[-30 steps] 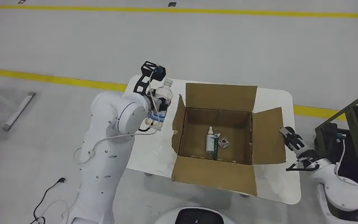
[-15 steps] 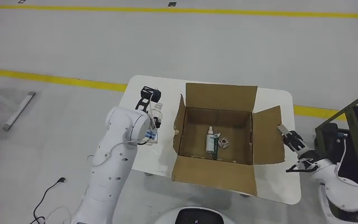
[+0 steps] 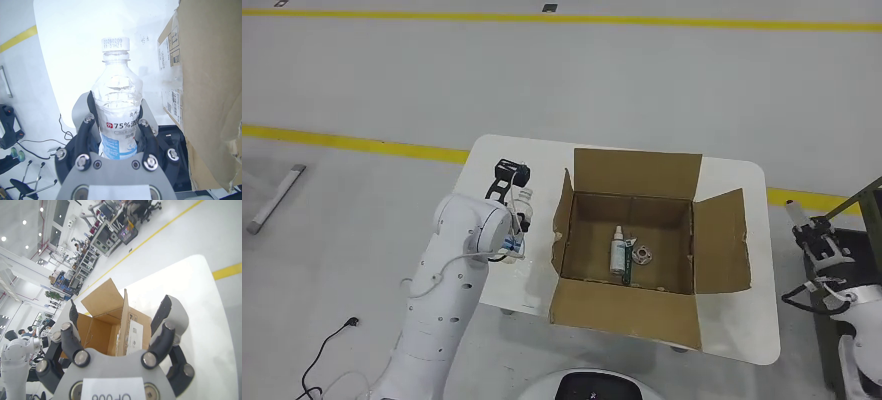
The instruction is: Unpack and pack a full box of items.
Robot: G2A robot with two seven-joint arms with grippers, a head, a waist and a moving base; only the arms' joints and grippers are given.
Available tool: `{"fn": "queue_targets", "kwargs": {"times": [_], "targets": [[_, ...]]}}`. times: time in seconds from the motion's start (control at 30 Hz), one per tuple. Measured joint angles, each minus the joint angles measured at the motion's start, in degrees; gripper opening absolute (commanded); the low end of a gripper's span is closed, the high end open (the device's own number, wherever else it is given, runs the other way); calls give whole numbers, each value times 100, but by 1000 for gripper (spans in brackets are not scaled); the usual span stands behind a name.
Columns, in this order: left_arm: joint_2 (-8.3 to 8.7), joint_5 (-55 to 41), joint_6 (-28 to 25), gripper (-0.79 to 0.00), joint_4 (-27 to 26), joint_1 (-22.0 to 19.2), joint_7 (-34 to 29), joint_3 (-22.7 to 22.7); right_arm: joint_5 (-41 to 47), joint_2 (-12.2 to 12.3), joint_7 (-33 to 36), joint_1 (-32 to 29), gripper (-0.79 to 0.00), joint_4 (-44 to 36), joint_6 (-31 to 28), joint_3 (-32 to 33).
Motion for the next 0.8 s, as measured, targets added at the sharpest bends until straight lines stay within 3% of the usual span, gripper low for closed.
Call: {"fn": "queue_targets", "kwargs": {"times": [0.33,0.57,0.8], "targets": [[6,-16,62,-785,271,183,338,83,-1368,-55,-1445,-286,-785,-98,-1092,103],[67,-225,286,-785,554,517,807,-284,-1487,-74,-1582,-331,-785,1,-1368,154],[128,-895,-76,-785,1082,750,1623,-637,-1547,-59,-1350,-200,-785,177,-1611,148]]}}
